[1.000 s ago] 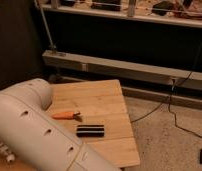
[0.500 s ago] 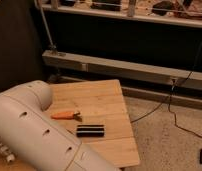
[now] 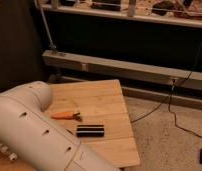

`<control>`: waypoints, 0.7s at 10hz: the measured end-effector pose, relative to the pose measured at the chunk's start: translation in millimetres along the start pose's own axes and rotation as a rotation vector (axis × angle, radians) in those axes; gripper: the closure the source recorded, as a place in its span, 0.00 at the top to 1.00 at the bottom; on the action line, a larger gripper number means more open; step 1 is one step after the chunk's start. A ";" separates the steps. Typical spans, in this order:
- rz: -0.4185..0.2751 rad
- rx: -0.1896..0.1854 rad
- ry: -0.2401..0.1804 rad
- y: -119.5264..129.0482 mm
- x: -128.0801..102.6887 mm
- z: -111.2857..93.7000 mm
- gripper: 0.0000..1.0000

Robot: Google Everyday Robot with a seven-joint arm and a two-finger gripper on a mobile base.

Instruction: Place the bottle in the ceramic bowl

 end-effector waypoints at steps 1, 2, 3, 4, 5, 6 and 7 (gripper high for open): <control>0.002 -0.001 -0.005 -1.3 -1.3 -3.3 0.38; 0.004 -0.002 -0.011 -2.9 -2.4 -8.4 0.38; 0.005 -0.006 -0.018 -4.1 -3.3 -13.7 0.38; 0.007 -0.016 -0.029 -5.3 -3.5 -23.9 0.38; 0.009 -0.032 -0.036 -5.8 -2.7 -32.8 0.38; 0.012 -0.042 -0.043 -7.2 -2.0 -40.7 0.38; 0.015 -0.052 -0.053 -11.3 -0.4 -51.6 0.38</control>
